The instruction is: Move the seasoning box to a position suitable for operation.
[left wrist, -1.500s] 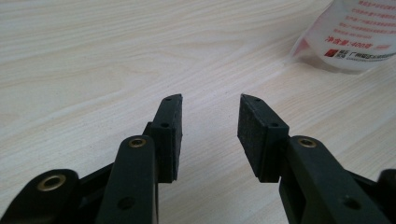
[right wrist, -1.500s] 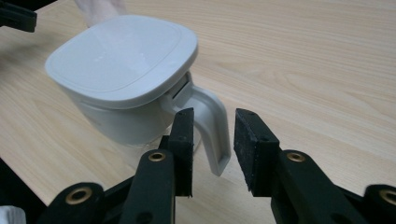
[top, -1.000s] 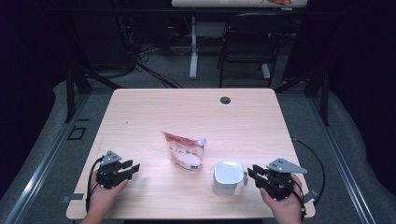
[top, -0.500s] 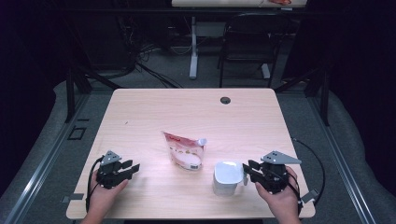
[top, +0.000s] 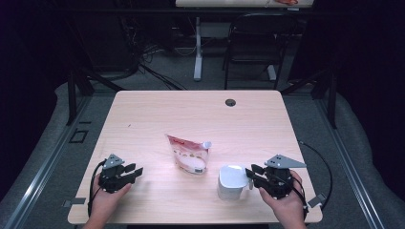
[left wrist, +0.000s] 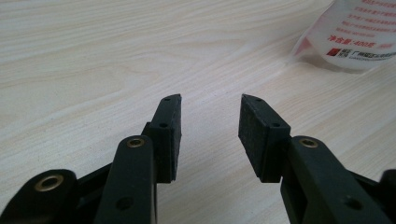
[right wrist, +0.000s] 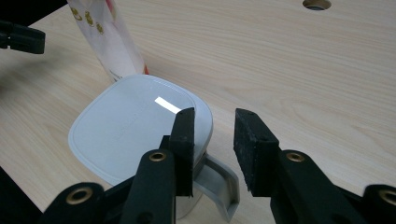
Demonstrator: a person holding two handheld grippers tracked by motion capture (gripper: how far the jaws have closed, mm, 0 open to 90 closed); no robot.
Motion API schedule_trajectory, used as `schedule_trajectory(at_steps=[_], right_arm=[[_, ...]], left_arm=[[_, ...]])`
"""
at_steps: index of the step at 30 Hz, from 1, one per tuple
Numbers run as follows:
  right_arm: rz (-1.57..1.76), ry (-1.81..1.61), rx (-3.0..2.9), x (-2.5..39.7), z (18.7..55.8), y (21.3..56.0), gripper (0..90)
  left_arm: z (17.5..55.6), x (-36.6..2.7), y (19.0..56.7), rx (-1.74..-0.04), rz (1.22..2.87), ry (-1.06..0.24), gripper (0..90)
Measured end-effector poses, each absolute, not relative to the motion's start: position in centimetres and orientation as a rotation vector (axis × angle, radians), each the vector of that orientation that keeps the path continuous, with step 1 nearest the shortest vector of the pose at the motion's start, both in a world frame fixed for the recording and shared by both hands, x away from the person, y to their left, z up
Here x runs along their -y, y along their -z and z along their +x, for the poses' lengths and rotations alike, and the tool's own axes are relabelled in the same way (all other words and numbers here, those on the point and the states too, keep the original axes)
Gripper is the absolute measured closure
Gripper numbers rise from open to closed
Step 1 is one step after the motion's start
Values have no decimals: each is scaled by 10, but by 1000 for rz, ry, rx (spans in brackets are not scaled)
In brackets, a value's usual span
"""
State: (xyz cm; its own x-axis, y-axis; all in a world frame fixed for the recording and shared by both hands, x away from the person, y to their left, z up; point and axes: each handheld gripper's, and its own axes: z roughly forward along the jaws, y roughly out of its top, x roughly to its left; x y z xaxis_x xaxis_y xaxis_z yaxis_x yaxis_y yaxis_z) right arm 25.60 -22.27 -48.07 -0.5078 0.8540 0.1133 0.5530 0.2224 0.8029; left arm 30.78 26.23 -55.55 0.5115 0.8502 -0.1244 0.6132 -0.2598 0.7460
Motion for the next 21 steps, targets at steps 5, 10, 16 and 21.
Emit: schedule_trajectory(at_steps=[5, 10, 16, 21], right_arm=[[1312, -1192, -2157, 224, 256, 481, 700], [1303, -1190, -2159, 223, 255, 481, 726], [1309, -1194, -2155, 225, 255, 481, 742], [1316, -1206, -2159, 226, 255, 482, 754]], left_arm=[[308, -262, 555, -1194, 1982, -389, 597], [308, -262, 555, -1194, 1982, -390, 596], [308, -263, 555, -1197, 1988, -383, 596], [308, -262, 555, -1194, 1983, -390, 595]])
